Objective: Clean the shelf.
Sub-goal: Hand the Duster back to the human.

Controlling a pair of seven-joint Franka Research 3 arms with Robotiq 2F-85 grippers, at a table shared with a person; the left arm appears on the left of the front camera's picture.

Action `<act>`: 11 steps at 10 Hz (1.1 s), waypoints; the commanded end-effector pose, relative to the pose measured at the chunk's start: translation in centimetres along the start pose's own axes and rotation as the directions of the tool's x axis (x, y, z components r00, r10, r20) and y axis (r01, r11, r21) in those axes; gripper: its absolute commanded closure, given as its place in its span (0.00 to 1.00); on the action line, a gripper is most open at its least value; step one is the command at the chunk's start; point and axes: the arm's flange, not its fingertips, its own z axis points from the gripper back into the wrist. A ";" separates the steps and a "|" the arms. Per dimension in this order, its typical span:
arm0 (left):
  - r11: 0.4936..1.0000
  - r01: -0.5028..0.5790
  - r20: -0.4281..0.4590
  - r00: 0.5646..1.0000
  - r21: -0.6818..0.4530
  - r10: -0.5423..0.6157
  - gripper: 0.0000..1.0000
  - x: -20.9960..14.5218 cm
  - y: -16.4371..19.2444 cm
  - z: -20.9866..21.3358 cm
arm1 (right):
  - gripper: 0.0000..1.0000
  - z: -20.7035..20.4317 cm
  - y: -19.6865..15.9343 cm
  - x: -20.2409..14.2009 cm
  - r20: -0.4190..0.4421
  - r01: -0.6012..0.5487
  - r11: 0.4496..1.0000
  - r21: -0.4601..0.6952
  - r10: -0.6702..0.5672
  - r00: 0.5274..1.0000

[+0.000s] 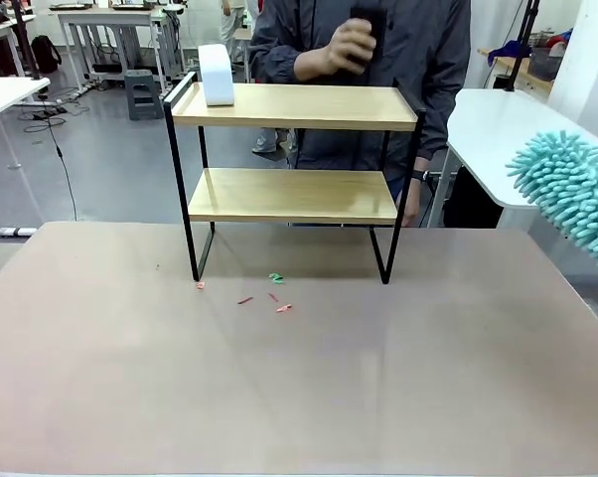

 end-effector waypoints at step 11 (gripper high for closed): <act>0.942 0.280 -0.070 0.952 -0.186 -0.296 0.00 6.3 -6.6 -2.0 | 0.88 3.0 4.8 4.8 0.007 -0.176 0.983 -0.048 0.177 0.984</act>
